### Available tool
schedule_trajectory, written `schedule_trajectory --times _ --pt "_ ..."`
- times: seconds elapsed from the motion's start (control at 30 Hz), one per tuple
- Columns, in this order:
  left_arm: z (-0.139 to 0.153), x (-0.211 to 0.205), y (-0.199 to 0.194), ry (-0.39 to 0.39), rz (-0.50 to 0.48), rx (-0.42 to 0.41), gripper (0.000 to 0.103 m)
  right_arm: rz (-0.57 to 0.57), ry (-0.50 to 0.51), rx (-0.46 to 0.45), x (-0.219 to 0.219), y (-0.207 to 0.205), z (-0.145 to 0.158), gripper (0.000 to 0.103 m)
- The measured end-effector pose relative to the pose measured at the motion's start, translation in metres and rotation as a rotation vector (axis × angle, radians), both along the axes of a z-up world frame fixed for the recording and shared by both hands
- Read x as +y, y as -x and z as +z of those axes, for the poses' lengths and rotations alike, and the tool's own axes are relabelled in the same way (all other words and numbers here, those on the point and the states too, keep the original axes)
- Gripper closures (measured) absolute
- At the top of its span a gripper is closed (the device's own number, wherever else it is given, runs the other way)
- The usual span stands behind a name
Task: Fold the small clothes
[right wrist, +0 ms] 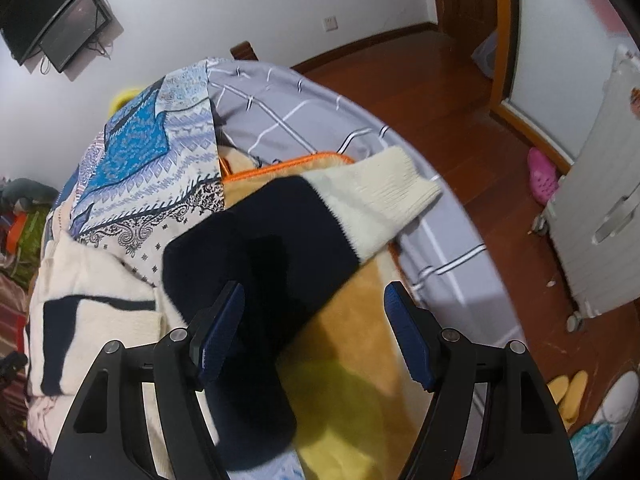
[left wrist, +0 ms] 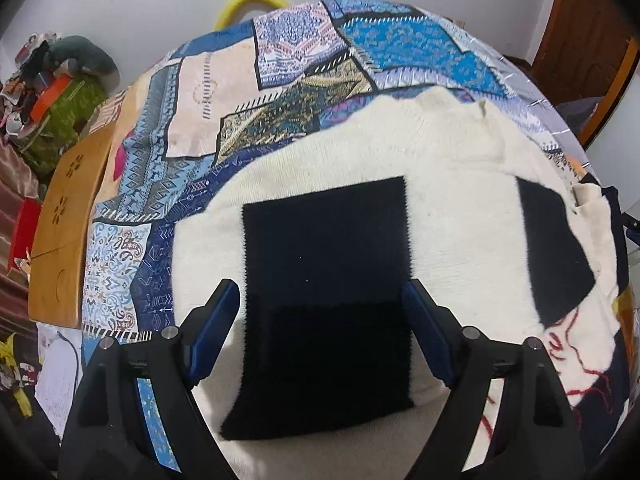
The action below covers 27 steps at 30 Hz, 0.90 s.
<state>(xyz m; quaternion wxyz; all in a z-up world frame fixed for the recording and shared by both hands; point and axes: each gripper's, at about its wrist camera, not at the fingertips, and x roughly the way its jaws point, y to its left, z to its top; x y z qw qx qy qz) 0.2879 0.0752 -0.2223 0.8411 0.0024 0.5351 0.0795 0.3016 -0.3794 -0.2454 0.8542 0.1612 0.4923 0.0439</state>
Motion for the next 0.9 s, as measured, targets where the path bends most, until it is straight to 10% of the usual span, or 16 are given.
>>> schedule_trajectory --times 0.4,0.67,0.9 --pt "-0.01 -0.001 -0.003 -0.014 -0.006 0.007 0.02 -0.059 -0.08 0.054 -0.007 -0.022 -0.035 0.058" --pt "0.001 -0.002 0.003 -0.009 -0.006 -0.028 0.02 -0.008 -0.057 0.047 0.001 -0.021 -0.025 0.092" --pt "0.021 -0.004 0.016 -0.006 -0.032 -0.07 0.02 -0.01 -0.062 -0.036 0.006 -0.01 0.013 0.095"
